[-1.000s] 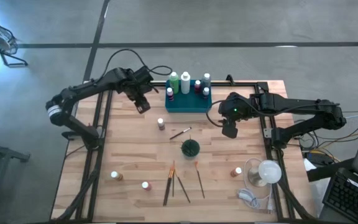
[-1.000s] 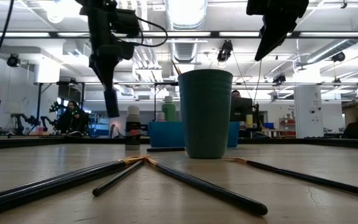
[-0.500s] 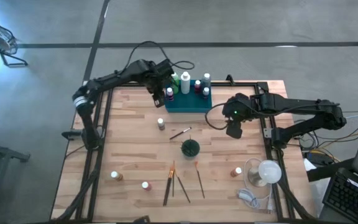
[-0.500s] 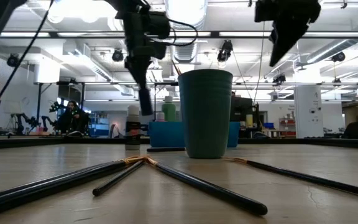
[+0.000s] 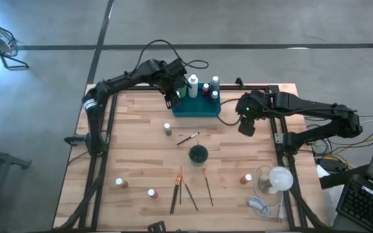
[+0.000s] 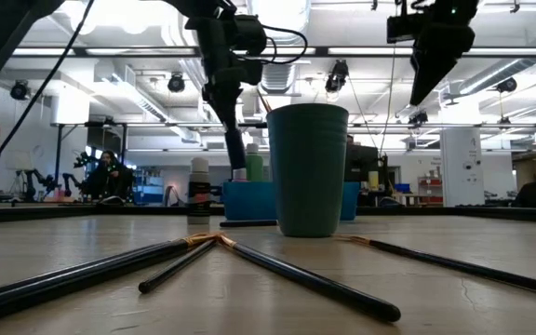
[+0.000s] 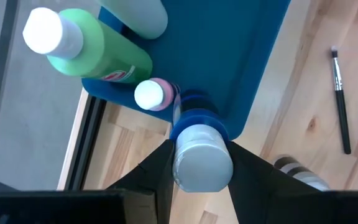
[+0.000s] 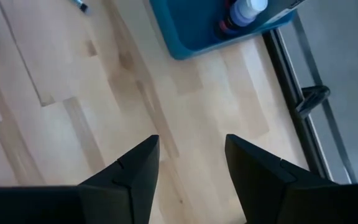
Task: Pick & Place Paint Supplies
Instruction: Put the black blue paint bottle into the blue bin
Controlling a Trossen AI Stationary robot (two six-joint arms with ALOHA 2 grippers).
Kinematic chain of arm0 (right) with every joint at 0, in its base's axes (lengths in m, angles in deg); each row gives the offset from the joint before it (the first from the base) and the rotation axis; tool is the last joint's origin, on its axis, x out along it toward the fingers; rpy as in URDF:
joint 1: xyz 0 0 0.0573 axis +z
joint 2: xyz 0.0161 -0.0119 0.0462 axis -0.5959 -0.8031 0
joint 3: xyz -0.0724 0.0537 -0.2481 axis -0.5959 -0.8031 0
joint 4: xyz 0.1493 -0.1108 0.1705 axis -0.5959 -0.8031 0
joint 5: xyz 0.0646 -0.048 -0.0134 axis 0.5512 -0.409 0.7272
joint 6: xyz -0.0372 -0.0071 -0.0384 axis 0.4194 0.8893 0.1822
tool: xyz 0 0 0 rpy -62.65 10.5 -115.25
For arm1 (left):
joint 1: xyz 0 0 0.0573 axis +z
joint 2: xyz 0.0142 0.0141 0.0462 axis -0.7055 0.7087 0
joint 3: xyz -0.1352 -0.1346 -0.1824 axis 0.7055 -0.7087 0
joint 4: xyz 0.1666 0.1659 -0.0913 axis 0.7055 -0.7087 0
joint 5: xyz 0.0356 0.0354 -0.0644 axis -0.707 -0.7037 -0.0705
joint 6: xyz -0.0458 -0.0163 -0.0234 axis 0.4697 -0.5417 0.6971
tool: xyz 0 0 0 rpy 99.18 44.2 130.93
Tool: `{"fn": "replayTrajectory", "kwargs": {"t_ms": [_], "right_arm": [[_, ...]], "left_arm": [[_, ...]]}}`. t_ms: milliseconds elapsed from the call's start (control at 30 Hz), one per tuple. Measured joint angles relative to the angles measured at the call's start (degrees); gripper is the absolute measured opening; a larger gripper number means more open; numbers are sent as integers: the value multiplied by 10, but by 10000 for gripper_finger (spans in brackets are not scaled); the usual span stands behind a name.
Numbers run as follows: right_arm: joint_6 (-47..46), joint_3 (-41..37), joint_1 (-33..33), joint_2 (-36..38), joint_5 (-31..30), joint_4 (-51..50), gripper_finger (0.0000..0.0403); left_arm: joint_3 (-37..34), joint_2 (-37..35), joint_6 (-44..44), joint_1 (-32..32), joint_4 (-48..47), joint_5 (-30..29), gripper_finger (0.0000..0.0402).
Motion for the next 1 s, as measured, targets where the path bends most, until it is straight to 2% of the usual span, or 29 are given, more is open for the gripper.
{"fn": "replayTrajectory", "kwargs": {"t_ms": [167, 400, 567, 800, 1000], "right_arm": [[61, -22, -57, 1, 44, 34, 173], [137, -47, -156, 1, 136, 94, 157], [177, -52, -209, -1, 165, 112, 145], [204, -53, -254, -1, 202, 141, 131], [215, -53, -274, -2, 218, 149, 122]], "left_arm": [[0, 0, -2, 0, -1, 0, 124], [4, 0, -35, 0, 7, 0, 124], [28, 0, -43, 1, 8, 0, 124], [100, 53, -42, 2, -68, 15, 124], [124, 105, -52, 2, -87, 16, 124]]}}
